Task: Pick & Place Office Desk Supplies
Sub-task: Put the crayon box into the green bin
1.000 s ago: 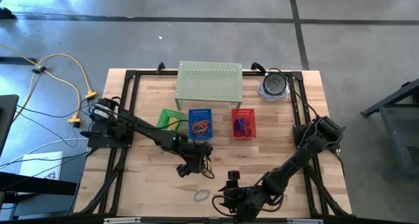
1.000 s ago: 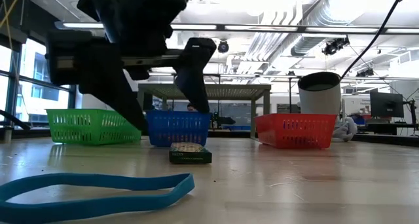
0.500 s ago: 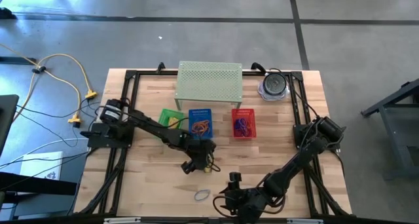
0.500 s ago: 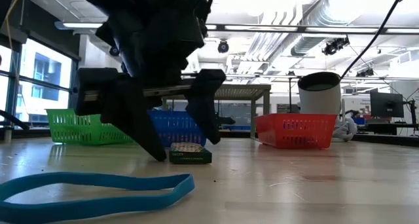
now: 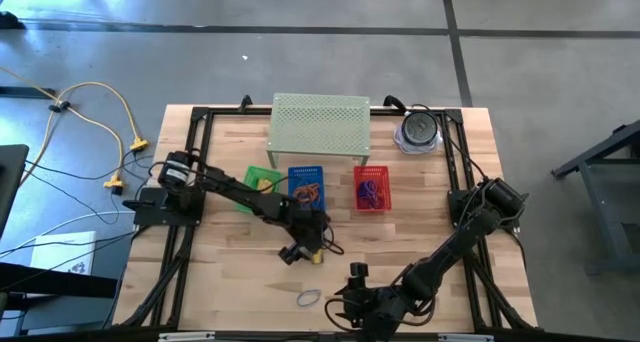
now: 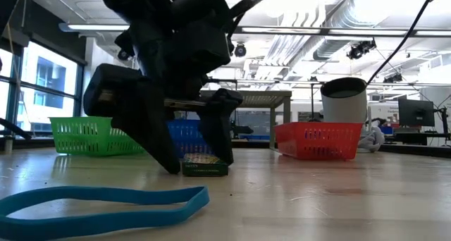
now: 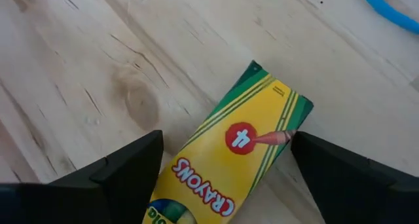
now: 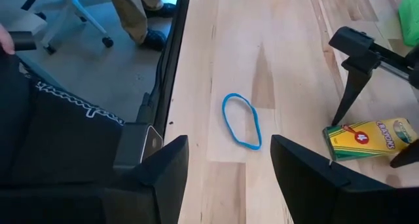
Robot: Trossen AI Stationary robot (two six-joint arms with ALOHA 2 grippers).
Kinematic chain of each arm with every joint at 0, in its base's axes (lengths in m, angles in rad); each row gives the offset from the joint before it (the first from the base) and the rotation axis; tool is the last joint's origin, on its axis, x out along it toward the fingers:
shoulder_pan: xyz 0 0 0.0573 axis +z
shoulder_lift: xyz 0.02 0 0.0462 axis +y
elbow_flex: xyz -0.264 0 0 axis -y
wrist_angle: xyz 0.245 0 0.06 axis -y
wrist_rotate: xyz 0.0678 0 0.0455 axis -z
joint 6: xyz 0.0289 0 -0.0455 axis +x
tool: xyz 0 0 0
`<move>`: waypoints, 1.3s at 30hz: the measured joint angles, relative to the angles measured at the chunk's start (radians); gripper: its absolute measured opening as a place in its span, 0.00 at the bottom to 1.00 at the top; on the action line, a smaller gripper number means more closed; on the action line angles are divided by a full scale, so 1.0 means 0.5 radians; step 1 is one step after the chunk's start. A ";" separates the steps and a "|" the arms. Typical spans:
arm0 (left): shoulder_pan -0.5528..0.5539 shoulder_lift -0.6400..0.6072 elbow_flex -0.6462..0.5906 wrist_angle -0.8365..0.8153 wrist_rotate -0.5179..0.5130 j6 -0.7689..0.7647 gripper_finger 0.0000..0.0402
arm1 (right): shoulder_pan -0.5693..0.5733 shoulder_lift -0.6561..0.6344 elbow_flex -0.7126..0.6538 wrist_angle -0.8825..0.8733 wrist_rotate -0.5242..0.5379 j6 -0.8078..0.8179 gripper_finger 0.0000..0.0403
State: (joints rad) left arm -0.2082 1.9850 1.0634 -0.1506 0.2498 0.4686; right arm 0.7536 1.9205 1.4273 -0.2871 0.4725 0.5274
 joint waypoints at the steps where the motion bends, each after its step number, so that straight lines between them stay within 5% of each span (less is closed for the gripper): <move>1: -0.007 0.000 0.000 -0.009 -0.009 -0.018 0.81 | -0.002 0.000 0.000 0.000 0.000 0.000 0.51; 16: -0.053 -0.002 -0.005 -0.035 -0.029 -0.104 0.37 | -0.002 0.000 0.000 -0.002 -0.001 -0.051 0.51; 24: -0.116 -0.057 -0.014 -0.008 -0.101 -0.235 0.41 | -0.002 0.000 0.000 -0.003 -0.002 -0.069 0.51; 31: -0.245 -0.229 -0.014 -0.082 -0.443 -0.378 0.38 | -0.002 0.000 0.000 -0.004 -0.008 -0.069 0.51; 39: -0.368 -0.305 -0.013 -0.308 -0.456 -1.015 0.37 | -0.001 0.000 0.000 -0.003 -0.009 -0.060 0.51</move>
State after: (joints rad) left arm -0.3920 1.8324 1.0567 -0.3046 0.0219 -0.0389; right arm 0.7532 1.9205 1.4273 -0.2886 0.4679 0.4973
